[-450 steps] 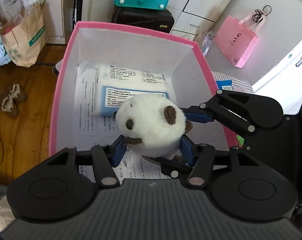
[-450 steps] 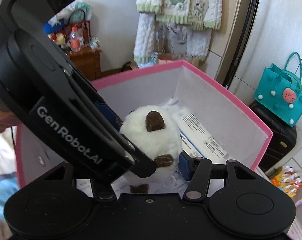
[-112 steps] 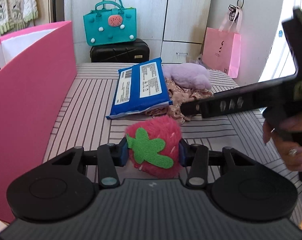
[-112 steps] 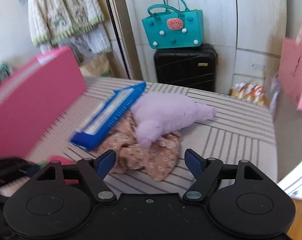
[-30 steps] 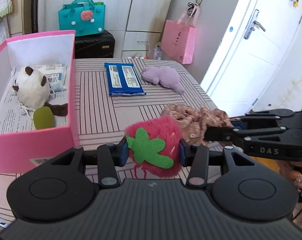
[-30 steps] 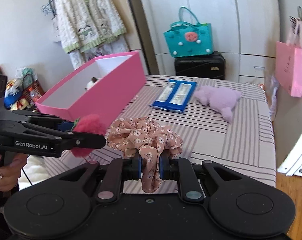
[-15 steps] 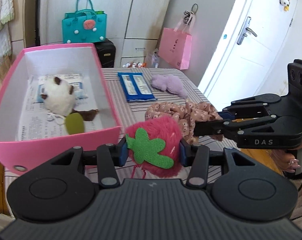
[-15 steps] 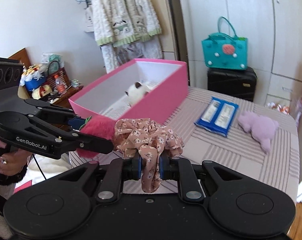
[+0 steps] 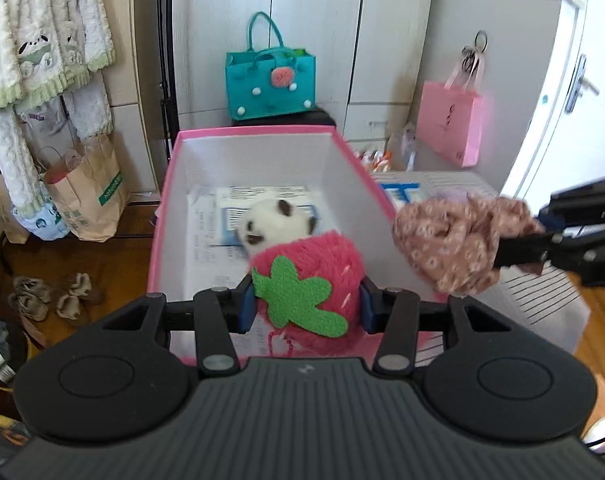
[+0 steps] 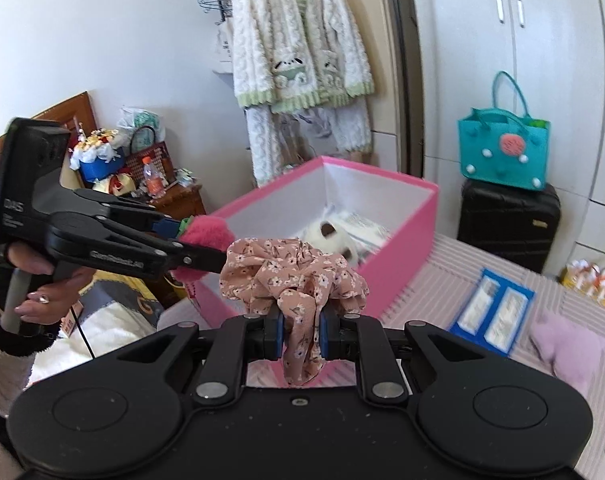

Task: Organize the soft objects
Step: 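Lift the strawberry plush and floral cloth and carry both over the pink box, then open the left tool to drop the strawberry while the right tool releases the floral cloth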

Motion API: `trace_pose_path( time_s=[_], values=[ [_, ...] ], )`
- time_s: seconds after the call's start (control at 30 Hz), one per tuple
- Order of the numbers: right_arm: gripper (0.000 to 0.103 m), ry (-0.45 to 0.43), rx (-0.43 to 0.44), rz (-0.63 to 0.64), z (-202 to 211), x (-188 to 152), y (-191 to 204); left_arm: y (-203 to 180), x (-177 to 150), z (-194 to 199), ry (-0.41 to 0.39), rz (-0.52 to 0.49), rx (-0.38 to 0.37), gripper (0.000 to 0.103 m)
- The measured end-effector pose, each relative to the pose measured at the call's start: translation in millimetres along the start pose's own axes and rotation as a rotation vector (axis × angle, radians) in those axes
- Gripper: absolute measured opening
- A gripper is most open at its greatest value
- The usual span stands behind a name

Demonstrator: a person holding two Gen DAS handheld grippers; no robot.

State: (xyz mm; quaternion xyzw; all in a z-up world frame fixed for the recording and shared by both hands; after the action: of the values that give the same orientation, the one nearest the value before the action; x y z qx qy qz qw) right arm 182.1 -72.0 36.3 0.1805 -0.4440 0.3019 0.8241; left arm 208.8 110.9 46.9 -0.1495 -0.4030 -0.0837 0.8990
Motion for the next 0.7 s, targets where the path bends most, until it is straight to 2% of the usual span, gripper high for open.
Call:
trace_pose_path(
  time_s=[0.1,0.2,0.3,0.4,0.53,0.6,0.7],
  values=[
    [0.02,-0.009,0.017,0.01,-15.8,13.6,-2.2,7.8,9.5,-16.0,0.051,-0.034,0.016,0.047],
    [0.02,-0.004,0.0,0.037,-33.3,24.4,-5.4,9.4,15.5,-36.7,0.106,-0.113,0.078,0.047],
    [0.02,0.014,-0.013,0.046,-49.4,32.4,-10.4,9.6,18.4,-48.9,0.15,-0.129,0.07,0.047],
    [0.02,0.025,-0.012,0.036,-60.6,36.3,-15.3,10.5,19.8,-54.9,0.148,-0.16,0.087,0.047],
    [0.02,0.03,-0.029,0.046,-68.7,38.1,-16.0,9.9,15.6,-61.9,0.135,-0.236,0.162,0.047],
    [0.02,0.034,-0.036,0.057,-72.6,40.0,-13.1,8.8,12.5,-62.8,0.144,-0.258,0.164,0.047],
    [0.02,0.044,-0.03,0.063,-77.9,43.9,-11.8,7.9,10.8,-63.2,0.173,-0.264,0.137,0.053]
  ],
)
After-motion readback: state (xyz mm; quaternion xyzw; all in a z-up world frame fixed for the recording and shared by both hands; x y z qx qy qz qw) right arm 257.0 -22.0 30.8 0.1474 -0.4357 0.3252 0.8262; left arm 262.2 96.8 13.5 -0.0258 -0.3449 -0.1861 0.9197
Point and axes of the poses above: each gripper's, at about its wrist camera, not at the fingertips, and z roughly against the way its jaws point, y to its left, x to its top, the point moved 6 cm from there along -z, roughly the way its jaws point, and after that the axes turned 9 degrees about z, right-handed, at the moved point
